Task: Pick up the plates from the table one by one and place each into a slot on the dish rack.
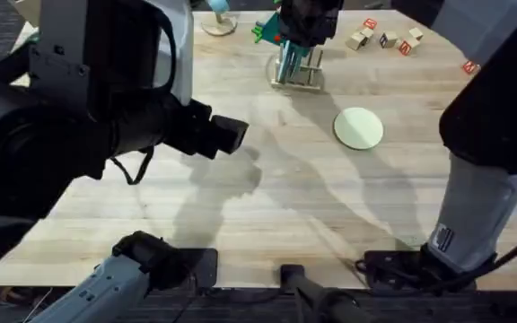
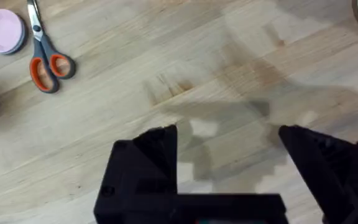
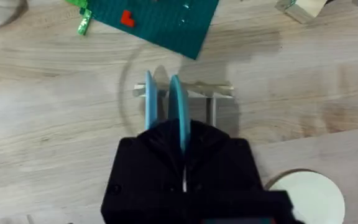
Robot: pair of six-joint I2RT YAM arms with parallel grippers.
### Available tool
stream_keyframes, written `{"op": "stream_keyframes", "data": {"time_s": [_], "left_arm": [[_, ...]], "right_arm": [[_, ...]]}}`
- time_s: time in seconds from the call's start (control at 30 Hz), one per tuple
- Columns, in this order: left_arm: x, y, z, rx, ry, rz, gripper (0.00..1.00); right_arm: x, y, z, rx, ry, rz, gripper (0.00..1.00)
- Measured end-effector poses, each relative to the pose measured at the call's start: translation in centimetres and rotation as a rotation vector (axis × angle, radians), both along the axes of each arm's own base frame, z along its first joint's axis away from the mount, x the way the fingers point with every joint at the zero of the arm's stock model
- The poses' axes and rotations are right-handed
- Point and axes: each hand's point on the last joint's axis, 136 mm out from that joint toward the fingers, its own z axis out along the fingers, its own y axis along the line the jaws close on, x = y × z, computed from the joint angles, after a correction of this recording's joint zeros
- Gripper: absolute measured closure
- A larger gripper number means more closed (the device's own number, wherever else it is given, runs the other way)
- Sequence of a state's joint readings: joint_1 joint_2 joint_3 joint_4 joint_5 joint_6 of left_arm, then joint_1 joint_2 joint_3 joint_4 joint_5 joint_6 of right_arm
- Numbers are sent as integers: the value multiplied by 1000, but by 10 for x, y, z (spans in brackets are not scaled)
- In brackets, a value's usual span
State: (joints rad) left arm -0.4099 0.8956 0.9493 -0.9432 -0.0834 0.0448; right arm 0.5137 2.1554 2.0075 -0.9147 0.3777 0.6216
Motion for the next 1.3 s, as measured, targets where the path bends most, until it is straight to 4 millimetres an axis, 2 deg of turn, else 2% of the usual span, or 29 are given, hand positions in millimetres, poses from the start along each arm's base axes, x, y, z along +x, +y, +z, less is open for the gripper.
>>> {"op": "stream_keyframes", "data": {"time_s": [0.13, 0.43, 0.8, 0.9, 1.0, 1.13, 1.2, 1.27, 1.3], "left_arm": [[0, 0, 0, 0, 0, 0, 6], [0, 0, 0, 0, 0, 0, 7], [0, 0, 0, 0, 0, 0, 8], [0, 0, 0, 0, 0, 0, 8], [0, 0, 0, 0, 0, 0, 7], [0, 0, 0, 0, 0, 0, 8], [0, 0, 0, 0, 0, 0, 8], [0, 0, 0, 0, 0, 0, 8], [0, 0, 0, 0, 0, 0, 8]], "right_arm": [[0, 0, 0, 0, 0, 0, 967], [0, 0, 0, 0, 0, 0, 829], [-3, -2, 0, -6, 10, 0, 755], [-7, -4, 9, -5, 9, 0, 732], [-13, -8, 32, 7, -19, 7, 681], [-30, -17, 73, 24, -59, 16, 492], [-41, -23, 93, 28, -74, 24, 314], [-51, -29, 110, 24, -87, 41, 57], [-56, -32, 117, 20, -90, 50, 22]]}}
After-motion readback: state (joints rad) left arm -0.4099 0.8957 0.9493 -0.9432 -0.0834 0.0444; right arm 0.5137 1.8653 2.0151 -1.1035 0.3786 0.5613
